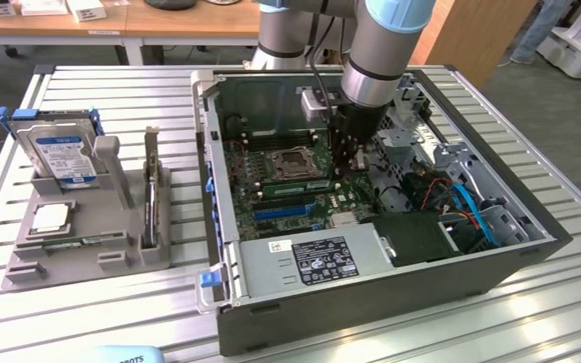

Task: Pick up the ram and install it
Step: 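Press down the ram until it locks into place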

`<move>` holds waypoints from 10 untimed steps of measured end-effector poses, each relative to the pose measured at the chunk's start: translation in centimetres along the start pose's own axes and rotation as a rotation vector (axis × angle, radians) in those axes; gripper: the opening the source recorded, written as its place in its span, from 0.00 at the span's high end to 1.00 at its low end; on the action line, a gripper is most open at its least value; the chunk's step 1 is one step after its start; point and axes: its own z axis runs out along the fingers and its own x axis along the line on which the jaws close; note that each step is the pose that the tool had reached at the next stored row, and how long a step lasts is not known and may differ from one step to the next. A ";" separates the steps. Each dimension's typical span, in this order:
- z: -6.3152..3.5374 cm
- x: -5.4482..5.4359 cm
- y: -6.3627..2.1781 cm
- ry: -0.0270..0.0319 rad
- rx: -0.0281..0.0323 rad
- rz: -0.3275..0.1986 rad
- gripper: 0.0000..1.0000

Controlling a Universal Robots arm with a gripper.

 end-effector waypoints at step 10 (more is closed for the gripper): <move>0.11 0.0 0.00 0.0004 -0.0002 0.000 0.90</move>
